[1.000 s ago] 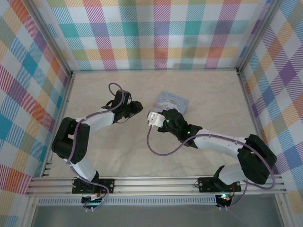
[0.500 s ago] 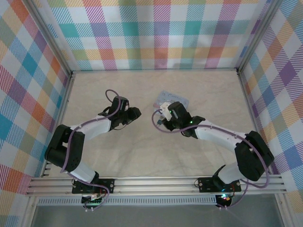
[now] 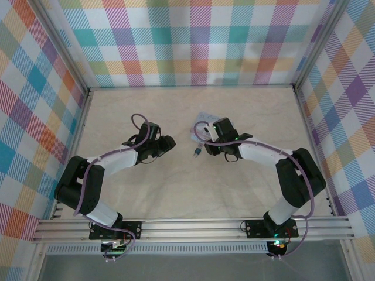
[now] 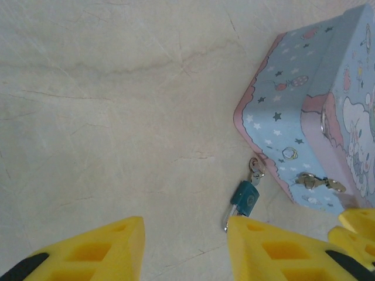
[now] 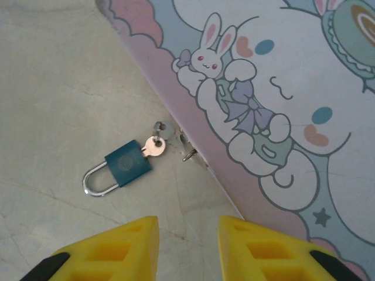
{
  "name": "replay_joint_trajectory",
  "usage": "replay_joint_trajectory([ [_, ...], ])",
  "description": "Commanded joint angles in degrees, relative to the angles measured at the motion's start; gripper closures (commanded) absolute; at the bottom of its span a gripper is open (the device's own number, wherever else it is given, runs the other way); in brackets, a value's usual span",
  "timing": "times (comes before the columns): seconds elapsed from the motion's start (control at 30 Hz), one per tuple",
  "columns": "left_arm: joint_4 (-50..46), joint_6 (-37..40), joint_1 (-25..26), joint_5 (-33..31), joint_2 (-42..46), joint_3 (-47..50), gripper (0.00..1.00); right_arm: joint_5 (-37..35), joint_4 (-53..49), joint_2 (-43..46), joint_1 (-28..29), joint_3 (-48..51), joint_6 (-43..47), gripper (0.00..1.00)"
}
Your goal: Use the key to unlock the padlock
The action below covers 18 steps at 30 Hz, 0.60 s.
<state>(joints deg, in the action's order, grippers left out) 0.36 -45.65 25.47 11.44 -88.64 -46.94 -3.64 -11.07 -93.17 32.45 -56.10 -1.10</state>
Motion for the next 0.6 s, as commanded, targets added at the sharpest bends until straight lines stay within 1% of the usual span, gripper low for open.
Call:
replay_joint_trajectory([
  [0.0,1.1,-0.5,0.6,-0.3,1.5,0.9,0.58,0.4,-1.8,-2.5,-1.5,-3.0,-1.7,0.67],
  [0.1,1.1,-0.6,0.6,-0.5,1.5,0.8,0.58,-2.0,-2.6,-4.6,-2.3,-4.9,-1.7,0.65],
  [0.37,0.9,-0.7,0.9,-0.9,2.0,1.0,0.58,-5.7,-2.6,-8.3,-3.9,-8.7,-0.5,0.63],
  [0.5,0.1,-0.5,0.9,-1.6,2.9,0.8,0.57,-4.6,-2.6,-5.6,-4.0,-8.0,-0.6,0.62],
  [0.53,-0.1,-0.4,0.9,-2.0,3.3,0.7,0.56,-4.1,-2.2,-4.1,-4.0,-7.1,-1.0,0.61],
  [0.57,-0.5,-0.3,0.9,-2.3,3.8,0.6,0.55,-3.8,-1.9,-2.4,-4.0,-6.2,-1.4,0.58],
])
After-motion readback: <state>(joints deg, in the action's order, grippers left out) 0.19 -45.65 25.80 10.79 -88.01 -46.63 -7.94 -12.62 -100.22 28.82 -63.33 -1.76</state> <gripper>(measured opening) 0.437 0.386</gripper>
